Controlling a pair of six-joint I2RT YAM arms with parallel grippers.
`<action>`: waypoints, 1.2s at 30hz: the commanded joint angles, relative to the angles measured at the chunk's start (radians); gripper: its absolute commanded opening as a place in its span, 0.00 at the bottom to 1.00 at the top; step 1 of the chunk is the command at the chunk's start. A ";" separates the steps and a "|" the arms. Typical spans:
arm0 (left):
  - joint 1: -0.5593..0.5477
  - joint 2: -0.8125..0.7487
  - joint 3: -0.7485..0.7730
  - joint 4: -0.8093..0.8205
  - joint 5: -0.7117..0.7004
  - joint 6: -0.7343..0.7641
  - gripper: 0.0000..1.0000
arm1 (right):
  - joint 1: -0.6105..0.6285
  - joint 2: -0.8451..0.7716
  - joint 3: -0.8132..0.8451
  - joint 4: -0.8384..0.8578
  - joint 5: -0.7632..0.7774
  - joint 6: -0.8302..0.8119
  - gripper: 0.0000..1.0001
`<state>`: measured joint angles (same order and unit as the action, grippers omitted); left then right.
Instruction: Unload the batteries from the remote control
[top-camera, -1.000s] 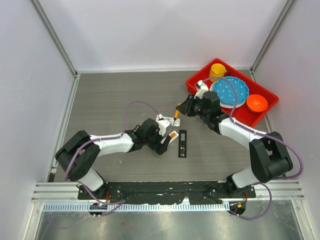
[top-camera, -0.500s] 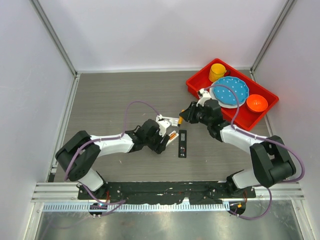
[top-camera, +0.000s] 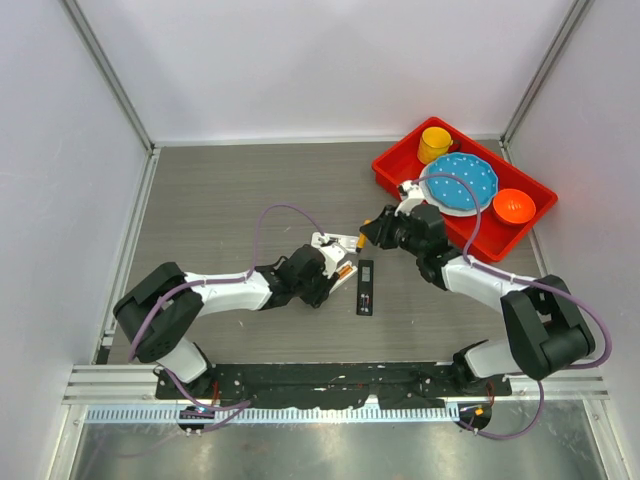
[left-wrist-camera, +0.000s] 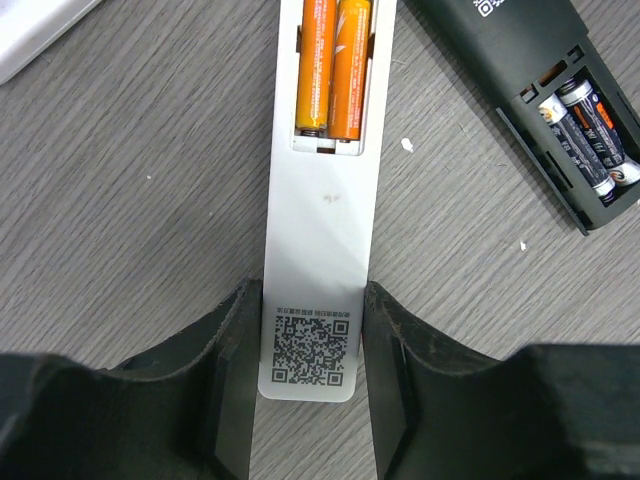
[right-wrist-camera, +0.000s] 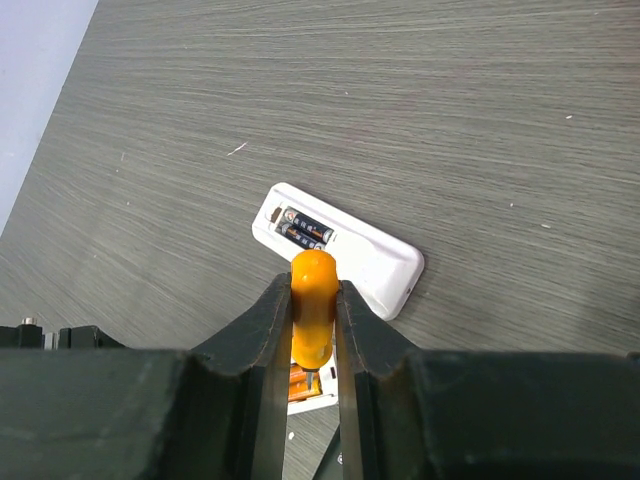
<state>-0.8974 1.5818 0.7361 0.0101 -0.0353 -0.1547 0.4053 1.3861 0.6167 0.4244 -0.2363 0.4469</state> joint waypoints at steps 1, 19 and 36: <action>-0.005 0.020 0.017 -0.007 -0.009 -0.005 0.39 | 0.009 0.010 0.011 0.068 0.018 -0.022 0.01; -0.005 0.021 0.020 -0.029 0.002 0.001 0.33 | 0.023 0.070 0.000 0.062 0.022 -0.045 0.01; -0.005 0.033 0.028 -0.036 -0.003 0.000 0.00 | 0.030 0.065 -0.014 0.128 -0.158 0.159 0.02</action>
<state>-0.8974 1.5845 0.7406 0.0036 -0.0341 -0.1516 0.4133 1.4662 0.6064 0.5209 -0.2680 0.4950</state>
